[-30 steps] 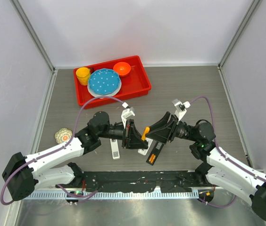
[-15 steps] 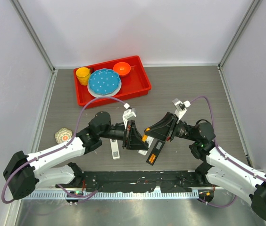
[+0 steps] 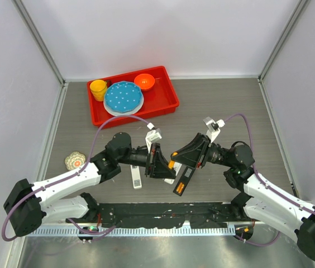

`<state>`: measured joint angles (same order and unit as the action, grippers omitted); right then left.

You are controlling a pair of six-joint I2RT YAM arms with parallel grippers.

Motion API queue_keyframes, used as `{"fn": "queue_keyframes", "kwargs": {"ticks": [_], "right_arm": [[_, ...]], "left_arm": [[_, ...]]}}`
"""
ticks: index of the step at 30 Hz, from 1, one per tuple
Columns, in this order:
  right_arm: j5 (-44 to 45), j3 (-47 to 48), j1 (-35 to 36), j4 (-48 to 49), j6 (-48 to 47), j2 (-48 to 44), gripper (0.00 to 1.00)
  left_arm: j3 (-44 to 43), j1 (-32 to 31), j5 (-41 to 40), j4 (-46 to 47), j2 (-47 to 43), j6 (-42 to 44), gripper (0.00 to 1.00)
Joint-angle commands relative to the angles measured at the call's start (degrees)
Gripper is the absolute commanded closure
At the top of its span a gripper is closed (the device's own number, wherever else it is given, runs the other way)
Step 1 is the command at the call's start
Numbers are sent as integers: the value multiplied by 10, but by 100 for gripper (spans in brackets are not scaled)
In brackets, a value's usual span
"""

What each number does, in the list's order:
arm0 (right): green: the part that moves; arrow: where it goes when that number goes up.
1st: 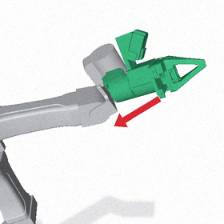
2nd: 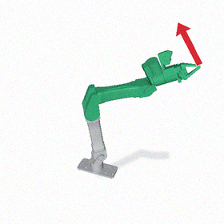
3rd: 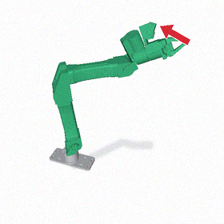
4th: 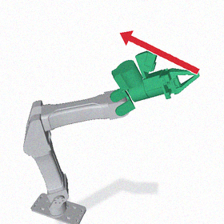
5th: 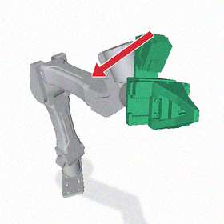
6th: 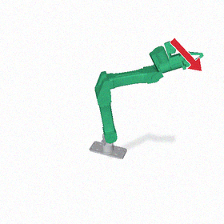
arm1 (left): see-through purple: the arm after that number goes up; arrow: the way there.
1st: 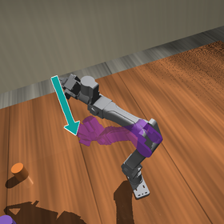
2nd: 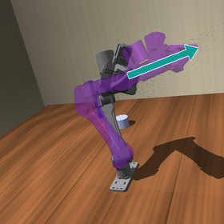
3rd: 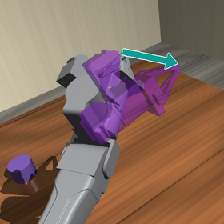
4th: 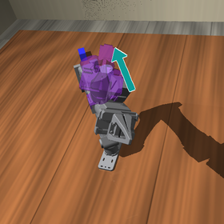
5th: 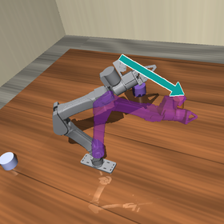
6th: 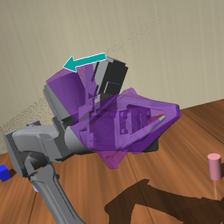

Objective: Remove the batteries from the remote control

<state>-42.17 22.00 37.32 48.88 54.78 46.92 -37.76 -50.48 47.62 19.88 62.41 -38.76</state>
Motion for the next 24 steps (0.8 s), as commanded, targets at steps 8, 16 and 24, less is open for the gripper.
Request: {"fn": "queue_keyframes", "kwargs": {"ticks": [8,16,24], "right_arm": [[-37,15,2,27,-10,-4,77],[-33,23,1,-1,-27,-7,99],[42,46,1,-146,-95,-38,99]], "left_arm": [[-14,3,-7,3,-13,9,100],[-21,3,-11,-7,-9,13,78],[-4,4,-110,-37,-69,42,13]]}}
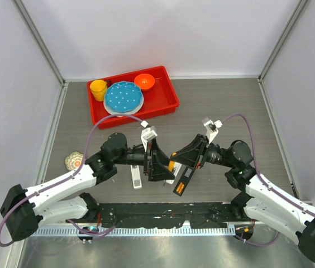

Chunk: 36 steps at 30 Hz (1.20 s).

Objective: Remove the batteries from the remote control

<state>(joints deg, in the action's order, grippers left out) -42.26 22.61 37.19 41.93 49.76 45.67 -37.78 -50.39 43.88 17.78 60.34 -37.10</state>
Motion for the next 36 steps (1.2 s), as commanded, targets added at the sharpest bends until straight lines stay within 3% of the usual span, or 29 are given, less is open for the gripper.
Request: {"fn": "queue_keyframes", "kwargs": {"ticks": [1,7,14,17,22,25,31,36], "right_arm": [[57,45,3,-109,-51,-30,99],[162,60,3,-234,-104,-54,99],[262,53,3,-296,-119,-73,99],[297,48,3,-316,-126,-78,99],[329,43,2,-338,-126,-75,99],[345,33,3,-338,-124,-72,99],[388,14,2,-350,-118,-59,99],[410,6,-25,-361,-102,-39,99]], "left_arm": [[1,4,-86,-22,-58,33,12],[6,7,-254,-123,-126,59,0],[-4,7,-532,-325,-163,56,0],[-15,7,-598,-390,-143,48,0],[-34,7,-587,-427,-86,54,0],[-37,6,-538,-423,-38,68,0],[-8,-4,-450,-319,35,63,0],[-23,-37,-441,-258,106,63,0]]}}
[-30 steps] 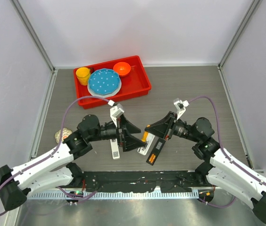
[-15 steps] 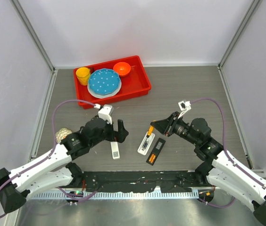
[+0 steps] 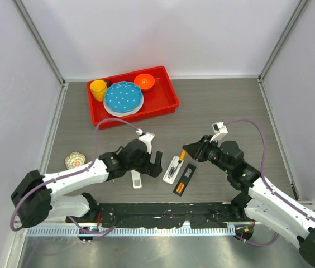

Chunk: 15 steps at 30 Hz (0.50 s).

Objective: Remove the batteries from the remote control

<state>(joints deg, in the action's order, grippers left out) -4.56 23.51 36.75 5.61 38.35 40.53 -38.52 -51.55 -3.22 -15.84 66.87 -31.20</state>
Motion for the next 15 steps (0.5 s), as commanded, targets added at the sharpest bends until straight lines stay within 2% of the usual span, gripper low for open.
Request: {"fn": "queue_keyframes", "kwargs": {"ticks": [1,3,7,10,15], "right_arm": [[28,-4,-28,3,13,17,99],[6,-7,-63,12,16,31,99],[-94,-19,-141,34,37,39,99],[-125,-33,-188,38,47,29,99],[-165,-50,-224,40,55,13,99]], "left_arm": [[-21,-32,30,84,68,6,0],[-40,-50,30,101,101,10,0],[-88,-83,29,98,176,22,2],[-117,-112,6,87,219,30,2],[-146,-143,-42,58,274,28,3]]}}
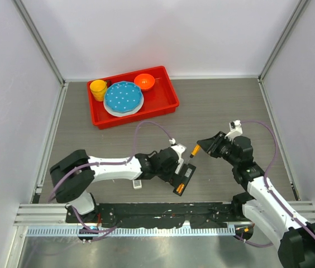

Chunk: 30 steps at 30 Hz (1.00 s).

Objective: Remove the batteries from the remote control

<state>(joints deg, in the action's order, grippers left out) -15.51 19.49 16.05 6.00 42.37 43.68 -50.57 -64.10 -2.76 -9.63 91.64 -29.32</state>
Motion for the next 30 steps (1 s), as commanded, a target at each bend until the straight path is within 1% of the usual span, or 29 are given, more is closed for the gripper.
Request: {"fn": "queue_keyframes", "kwargs": {"ticks": [1,4,5,15,18,19,20,24,27,28,30], "right_arm": [[-58,-11,-18,37,15,-23,99],[-61,-10,-23,40,13,-21,99],[-64,-9,-24,42,13,-18,99],[-82,0,-25,64,9,12,99],[-82,-6,-25,66,15,7,99],[-83,-8,-25,65,17,1,99],[-82,-9,-25,65,18,-2,99],[-71,-14,-26,56,15,-14,99],[-70,-11,-28,57,14,-9,99],[-72,-11,-27,59,13,-4,99],[-76,-10,-27,66,12,7,99]], "left_arm": [[-27,-20,-67,-6,33,8,6],[-27,-23,-99,-21,43,1,14],[-25,-23,-102,-22,43,1,14],[23,-23,-118,18,2,-8,15],[17,-23,-104,14,14,-6,19],[16,-23,-102,10,19,-6,23],[16,-24,-100,11,23,-6,24],[28,-30,-106,17,34,-4,25],[30,-31,-110,4,31,5,30],[32,-31,-110,3,28,12,35],[40,-31,-108,7,23,20,41]]}}
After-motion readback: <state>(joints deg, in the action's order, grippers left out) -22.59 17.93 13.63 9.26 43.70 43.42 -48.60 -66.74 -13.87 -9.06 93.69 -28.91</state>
